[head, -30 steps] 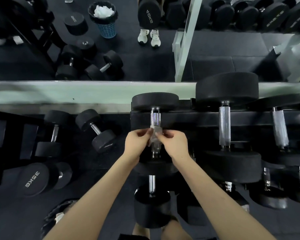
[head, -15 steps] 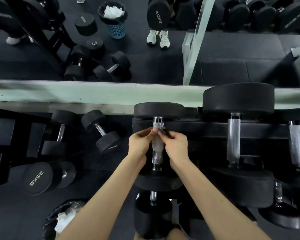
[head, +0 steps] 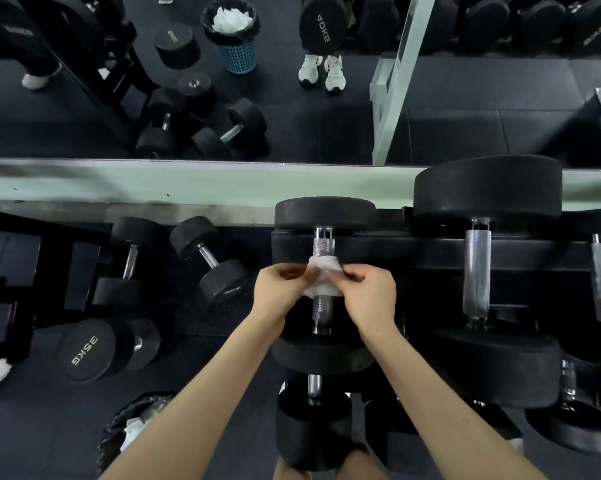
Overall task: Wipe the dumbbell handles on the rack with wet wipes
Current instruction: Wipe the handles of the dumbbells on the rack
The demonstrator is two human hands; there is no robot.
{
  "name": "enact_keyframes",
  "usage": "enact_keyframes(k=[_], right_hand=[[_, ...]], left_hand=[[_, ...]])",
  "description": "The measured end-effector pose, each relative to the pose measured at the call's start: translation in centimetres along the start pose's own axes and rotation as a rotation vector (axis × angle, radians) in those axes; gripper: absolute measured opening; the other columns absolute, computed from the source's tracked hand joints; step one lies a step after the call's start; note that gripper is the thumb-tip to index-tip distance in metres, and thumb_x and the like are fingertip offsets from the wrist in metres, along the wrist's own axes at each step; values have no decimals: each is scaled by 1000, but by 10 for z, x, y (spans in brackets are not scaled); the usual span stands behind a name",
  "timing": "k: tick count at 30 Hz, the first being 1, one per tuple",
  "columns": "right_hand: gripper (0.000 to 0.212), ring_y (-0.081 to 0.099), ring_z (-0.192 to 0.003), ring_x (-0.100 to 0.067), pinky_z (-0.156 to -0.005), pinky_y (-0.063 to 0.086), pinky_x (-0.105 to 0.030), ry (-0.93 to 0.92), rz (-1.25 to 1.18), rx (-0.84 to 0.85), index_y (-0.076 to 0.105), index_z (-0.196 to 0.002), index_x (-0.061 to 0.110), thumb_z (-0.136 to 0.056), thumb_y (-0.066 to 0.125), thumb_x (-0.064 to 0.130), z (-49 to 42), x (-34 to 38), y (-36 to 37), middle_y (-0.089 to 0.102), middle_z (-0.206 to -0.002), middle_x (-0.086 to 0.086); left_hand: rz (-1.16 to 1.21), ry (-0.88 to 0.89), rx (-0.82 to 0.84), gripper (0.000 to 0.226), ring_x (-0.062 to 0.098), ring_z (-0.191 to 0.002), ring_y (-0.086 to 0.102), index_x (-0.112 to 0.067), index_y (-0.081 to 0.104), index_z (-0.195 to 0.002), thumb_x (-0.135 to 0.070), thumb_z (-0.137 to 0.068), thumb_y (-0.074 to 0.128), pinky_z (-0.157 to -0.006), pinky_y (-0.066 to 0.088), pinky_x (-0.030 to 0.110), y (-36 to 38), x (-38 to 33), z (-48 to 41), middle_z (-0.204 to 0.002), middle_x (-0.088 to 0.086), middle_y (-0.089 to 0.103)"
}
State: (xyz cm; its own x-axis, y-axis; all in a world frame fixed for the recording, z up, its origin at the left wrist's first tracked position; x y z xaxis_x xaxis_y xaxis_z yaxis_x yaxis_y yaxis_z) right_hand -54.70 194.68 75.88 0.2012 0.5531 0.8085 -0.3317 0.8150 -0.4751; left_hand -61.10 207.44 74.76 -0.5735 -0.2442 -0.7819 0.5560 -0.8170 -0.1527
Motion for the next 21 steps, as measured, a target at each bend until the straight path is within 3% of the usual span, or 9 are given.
enact_keyframes(k=[2, 5, 8, 10, 13, 16, 21], right_hand=[[14, 62, -62, -20, -62, 49, -33, -59, 57, -70, 73, -77, 9, -82, 70, 22, 4, 8, -7, 68, -64, -4], [14, 60, -67, -12, -65, 40, -22, -117, 112, -176, 74, -90, 13, -87, 63, 21, 1, 24, -10, 70, -74, 1], [20, 65, -89, -23, -71, 39, -24, 17, 83, -183, 73, -101, 12, -89, 57, 17, -19, 24, 1, 73, -95, -7], [20, 65, -91, -21, -72, 42, -25, 113, -16, -115, 72, -98, 9, -90, 56, 17, -26, 18, 11, 72, -94, -9], [25, 62, -77, -16, -67, 46, -27, 218, -250, -3, 69, -88, 5, -92, 56, 26, -21, 16, 20, 69, -82, -6], [25, 65, -74, -15, -68, 51, -26, 322, -466, 33, 68, -91, 3, -90, 61, 27, -19, 18, 23, 69, -81, -7], [7, 65, -59, -5, -52, 49, -13, 359, -654, 3, 68, -88, -2, -87, 64, 4, -27, 24, 22, 67, -72, -2]], left_hand=[[-84, 112, -95, 10, 13, -68, 67, -17, 71, -76, -22, -74, 79, -68, 55, 26, -3, -10, 0, -73, 0, 72], [-130, 261, -203, 12, 8, -77, 66, -15, 74, -88, -19, -78, 75, -75, 52, 22, -2, -31, -1, -81, -4, 72], [-86, 230, -296, 16, 12, -87, 67, -14, 74, -98, -16, -83, 68, -81, 51, 25, 0, -35, -9, -88, -2, 73], [-57, 157, -329, 15, 15, -91, 67, -13, 74, -97, -16, -86, 65, -79, 50, 25, 2, -29, -12, -89, 1, 73], [30, 92, -204, 21, 15, -89, 67, -13, 73, -90, -30, -90, 61, -79, 52, 27, 10, -23, -9, -87, 1, 73], [134, -21, -71, 35, 14, -93, 67, -9, 70, -102, -39, -87, 62, -88, 52, 29, 19, -22, -10, -96, 5, 72], [342, -126, -35, 28, 24, -100, 67, -3, 67, -108, -21, -86, 67, -97, 49, 37, 26, -23, -19, -104, 14, 70]])
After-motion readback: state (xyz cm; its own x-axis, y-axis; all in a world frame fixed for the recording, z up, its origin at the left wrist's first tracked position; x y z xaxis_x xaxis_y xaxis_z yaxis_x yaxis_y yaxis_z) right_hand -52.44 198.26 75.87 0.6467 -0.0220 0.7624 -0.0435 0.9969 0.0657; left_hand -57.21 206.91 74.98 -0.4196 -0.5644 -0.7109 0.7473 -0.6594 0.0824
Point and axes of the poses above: each hand's wrist, its own z-axis away from the middle knuckle, its own y-axis out of the palm, x = y × z, the point moved 4 cm from there along -z, towards the middle knuckle
